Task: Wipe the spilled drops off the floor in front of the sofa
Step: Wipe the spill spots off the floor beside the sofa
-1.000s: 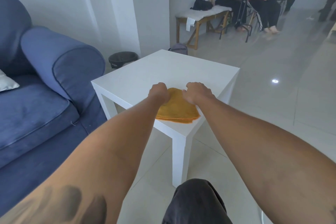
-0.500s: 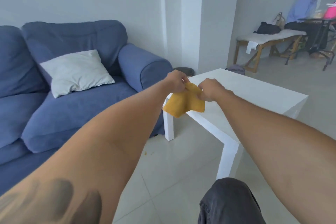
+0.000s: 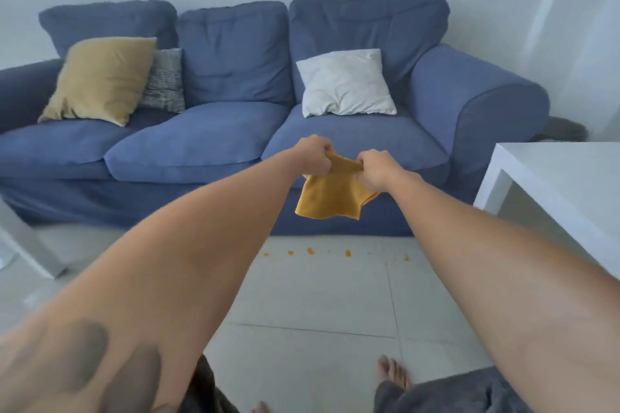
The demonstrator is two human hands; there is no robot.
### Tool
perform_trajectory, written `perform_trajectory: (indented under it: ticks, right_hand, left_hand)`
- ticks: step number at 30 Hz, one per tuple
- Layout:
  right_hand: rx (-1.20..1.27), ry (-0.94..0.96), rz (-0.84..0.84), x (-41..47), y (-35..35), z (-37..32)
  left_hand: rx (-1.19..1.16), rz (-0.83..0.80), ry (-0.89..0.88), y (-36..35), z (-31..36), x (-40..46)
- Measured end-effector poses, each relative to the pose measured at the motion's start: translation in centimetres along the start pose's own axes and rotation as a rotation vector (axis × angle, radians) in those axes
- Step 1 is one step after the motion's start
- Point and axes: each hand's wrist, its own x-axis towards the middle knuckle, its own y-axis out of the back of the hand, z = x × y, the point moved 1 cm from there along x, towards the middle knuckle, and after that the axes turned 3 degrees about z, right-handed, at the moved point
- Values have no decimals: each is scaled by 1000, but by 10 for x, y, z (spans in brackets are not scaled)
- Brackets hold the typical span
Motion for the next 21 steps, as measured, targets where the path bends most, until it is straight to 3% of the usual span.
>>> perform_trajectory:
  ticks: [5,12,17,21]
  right_hand:
    - [71,93,-102,26,-84,-53]
    - [-5,102,-352,62,-229,-69]
    - [18,76,-374,98,-316,-78]
    - [30,84,-308,141,-362,-90]
  left_hand:
    - [44,-56,137,-27,-92,-12]
    - [126,-108,278,-107,-229,7]
    - [121,-134,354,-162,-316,38]
    - [99,-23,425,-185,-371,72]
